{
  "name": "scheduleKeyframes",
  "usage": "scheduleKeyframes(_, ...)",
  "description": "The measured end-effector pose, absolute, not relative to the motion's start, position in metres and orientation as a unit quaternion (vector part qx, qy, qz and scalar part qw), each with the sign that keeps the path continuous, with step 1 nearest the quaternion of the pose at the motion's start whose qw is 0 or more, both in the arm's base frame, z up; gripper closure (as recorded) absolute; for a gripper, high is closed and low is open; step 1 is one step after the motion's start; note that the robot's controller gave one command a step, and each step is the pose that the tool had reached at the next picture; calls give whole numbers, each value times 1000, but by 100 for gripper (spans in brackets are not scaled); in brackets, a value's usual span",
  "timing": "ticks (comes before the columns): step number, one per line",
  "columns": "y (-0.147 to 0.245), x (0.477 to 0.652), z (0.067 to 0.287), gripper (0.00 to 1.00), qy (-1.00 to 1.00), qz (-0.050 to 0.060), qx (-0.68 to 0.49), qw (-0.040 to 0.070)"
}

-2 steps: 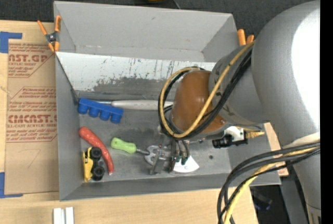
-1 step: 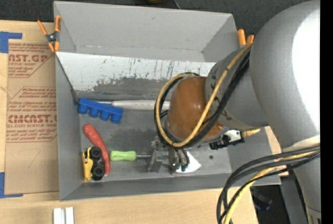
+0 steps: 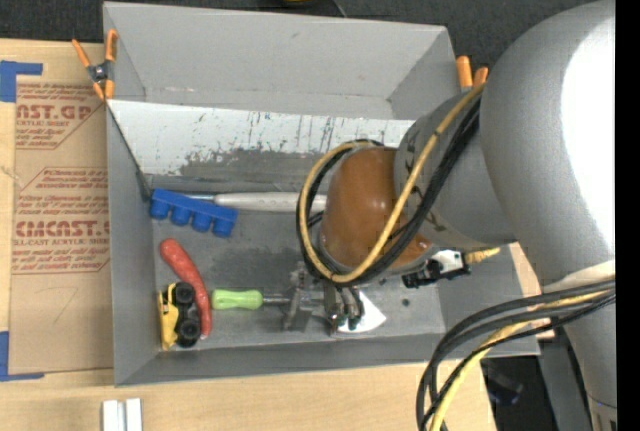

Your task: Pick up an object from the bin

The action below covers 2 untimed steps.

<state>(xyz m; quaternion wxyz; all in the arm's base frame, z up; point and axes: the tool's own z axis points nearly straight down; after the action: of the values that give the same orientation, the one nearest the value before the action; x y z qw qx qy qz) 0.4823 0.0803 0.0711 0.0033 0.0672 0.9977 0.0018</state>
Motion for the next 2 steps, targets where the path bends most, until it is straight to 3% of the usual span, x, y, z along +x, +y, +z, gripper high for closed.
scheduleKeyframes(1,80,479,98,100,998,1,67,-2)
scheduleKeyframes(2,80,482,138,100,998,2,67,3)
